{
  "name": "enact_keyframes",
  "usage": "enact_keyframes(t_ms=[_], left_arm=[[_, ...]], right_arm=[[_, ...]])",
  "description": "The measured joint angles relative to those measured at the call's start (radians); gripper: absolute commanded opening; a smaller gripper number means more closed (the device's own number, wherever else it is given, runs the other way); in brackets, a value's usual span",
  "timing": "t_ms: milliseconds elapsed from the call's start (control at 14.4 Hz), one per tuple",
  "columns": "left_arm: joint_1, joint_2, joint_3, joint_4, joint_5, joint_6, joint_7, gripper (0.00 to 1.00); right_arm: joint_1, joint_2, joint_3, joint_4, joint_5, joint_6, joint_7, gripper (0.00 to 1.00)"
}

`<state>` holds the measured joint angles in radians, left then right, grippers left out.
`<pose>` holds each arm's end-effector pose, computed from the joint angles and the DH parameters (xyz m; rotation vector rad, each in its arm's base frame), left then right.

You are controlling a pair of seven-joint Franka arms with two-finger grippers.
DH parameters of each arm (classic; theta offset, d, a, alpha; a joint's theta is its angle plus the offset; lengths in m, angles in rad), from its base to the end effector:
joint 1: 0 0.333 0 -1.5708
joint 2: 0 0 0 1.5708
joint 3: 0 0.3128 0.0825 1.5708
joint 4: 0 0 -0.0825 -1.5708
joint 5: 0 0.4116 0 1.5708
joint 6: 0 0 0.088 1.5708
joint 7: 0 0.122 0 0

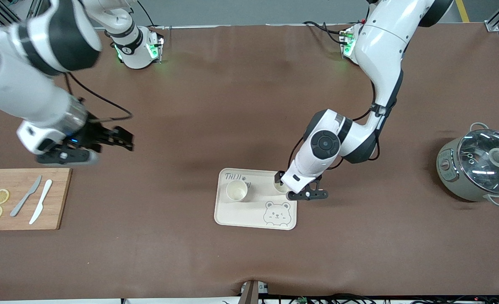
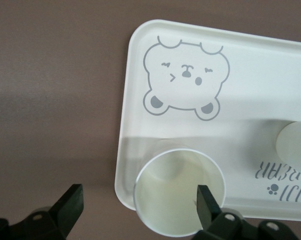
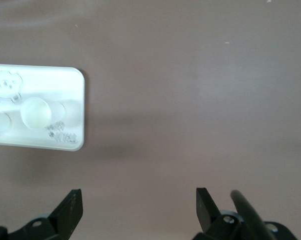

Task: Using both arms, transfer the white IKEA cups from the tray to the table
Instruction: 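Grasp the cup with the left gripper while the right gripper reaches the other cup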

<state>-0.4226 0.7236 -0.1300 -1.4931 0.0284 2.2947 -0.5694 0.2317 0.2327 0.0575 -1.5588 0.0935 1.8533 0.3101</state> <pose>0.6420 -0.3780 0.2196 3.0430 0.0529 0.0576 0.6382 0.1956 0.4931 -3.0230 0.0698 -0.0434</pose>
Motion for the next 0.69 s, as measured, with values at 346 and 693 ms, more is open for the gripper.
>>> enact_keyframes(t_ms=[346,693], left_arm=[[-0.003,0.025,0.003,0.000,0.047,0.009,0.000,1.00],[-0.003,0.038,0.007,0.000,0.067,0.014,0.001,1.00]], right_arm=[[0.080,0.127,-0.001,0.025,0.000,0.157,0.150,1.00],[0.174,0.229,-0.002,0.030,-0.001,0.286,0.272,1.00]])
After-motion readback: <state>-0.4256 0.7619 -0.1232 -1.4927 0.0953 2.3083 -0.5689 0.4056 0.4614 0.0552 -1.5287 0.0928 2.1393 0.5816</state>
